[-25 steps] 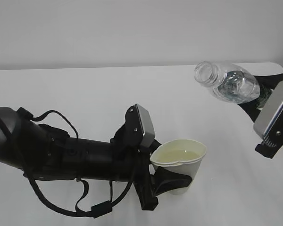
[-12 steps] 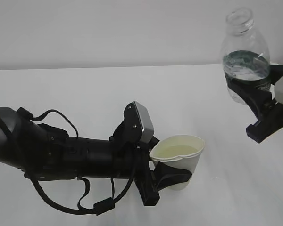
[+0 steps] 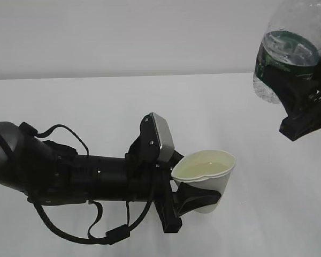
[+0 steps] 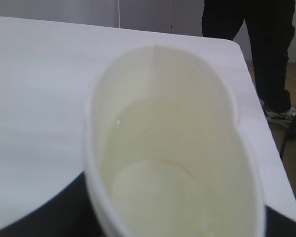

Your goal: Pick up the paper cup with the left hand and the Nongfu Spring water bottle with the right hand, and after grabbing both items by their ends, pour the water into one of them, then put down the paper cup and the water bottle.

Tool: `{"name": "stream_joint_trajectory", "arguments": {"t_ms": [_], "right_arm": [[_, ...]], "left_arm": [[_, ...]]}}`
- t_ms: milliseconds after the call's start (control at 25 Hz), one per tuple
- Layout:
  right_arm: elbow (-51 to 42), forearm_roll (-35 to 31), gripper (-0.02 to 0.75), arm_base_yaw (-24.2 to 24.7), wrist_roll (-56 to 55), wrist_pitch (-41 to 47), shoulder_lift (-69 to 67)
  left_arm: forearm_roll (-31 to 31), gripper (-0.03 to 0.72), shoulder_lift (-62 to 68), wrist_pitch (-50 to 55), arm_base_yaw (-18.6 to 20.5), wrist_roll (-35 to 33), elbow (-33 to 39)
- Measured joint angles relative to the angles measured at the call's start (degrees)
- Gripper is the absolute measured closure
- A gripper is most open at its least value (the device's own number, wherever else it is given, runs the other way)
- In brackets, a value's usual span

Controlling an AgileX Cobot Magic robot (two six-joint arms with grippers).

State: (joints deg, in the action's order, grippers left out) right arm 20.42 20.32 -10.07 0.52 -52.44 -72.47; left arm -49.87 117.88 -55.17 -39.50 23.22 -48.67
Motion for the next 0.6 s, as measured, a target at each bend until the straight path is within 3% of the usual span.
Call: {"name": "stream_joint_trajectory", "arguments": {"t_ms": [440,600], "right_arm": [[0.00,-3.61,0.386,0.00,-3.93,-1.17,-1.65],[0.00,-5.30,0.386,0.00,-4.06,-5.88,-5.35]], "left_arm": [[0.36,0.307,0.00,-0.53,0.00,-1.02,0.00],[0.36,0.307,0.00,-0.53,0.00,-1.26,0.00]]}}
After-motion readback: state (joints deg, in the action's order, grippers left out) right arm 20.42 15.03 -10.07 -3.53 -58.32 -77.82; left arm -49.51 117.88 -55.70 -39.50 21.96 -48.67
